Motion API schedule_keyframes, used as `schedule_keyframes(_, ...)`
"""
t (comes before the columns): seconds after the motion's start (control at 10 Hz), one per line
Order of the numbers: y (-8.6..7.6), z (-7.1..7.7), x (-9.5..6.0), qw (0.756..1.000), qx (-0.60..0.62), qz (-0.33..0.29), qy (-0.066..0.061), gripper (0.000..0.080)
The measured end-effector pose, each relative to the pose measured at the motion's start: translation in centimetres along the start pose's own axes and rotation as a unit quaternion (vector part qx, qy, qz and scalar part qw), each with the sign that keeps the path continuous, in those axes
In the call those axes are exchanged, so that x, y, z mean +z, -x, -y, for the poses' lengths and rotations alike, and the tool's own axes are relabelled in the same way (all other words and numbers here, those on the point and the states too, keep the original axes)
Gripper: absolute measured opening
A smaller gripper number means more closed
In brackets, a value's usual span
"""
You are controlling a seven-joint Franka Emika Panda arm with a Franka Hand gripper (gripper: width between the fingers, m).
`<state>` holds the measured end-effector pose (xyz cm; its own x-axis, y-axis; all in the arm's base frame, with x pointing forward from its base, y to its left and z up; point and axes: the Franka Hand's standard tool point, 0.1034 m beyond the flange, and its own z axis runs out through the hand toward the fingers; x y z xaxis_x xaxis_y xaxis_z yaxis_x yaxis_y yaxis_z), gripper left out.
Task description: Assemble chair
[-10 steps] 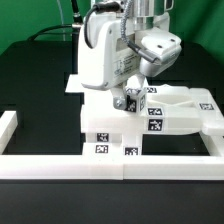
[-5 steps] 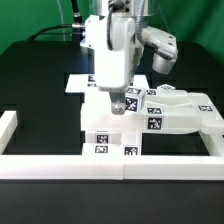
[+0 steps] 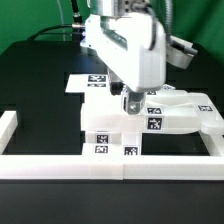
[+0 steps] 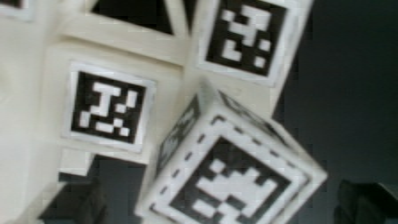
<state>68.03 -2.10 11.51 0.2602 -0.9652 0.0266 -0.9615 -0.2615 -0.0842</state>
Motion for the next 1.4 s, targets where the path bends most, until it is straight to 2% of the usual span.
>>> schedule_keyframes(0.2, 0.19, 0.14, -0.02, 0.996, -0.084, -0.003, 0.0, 0.0649)
schedule_keyframes(0.4, 0.29, 0.19, 0.02, 0.981, -0.196, -0.004, -0.001, 0.0649)
schedule_keyframes(0.7, 0.85, 0.28, 0.14, 0.968, -0.249, -0.006, 0.003, 0.0649)
schedule_keyframes(1.1, 0.94, 0.17, 0.25, 0.938, -0.346, -0.012, 0.012, 0.0649)
schedule_keyframes(1.4, 0.67, 0.05, 0.25, 0.901, -0.433, -0.016, 0.02, 0.0649)
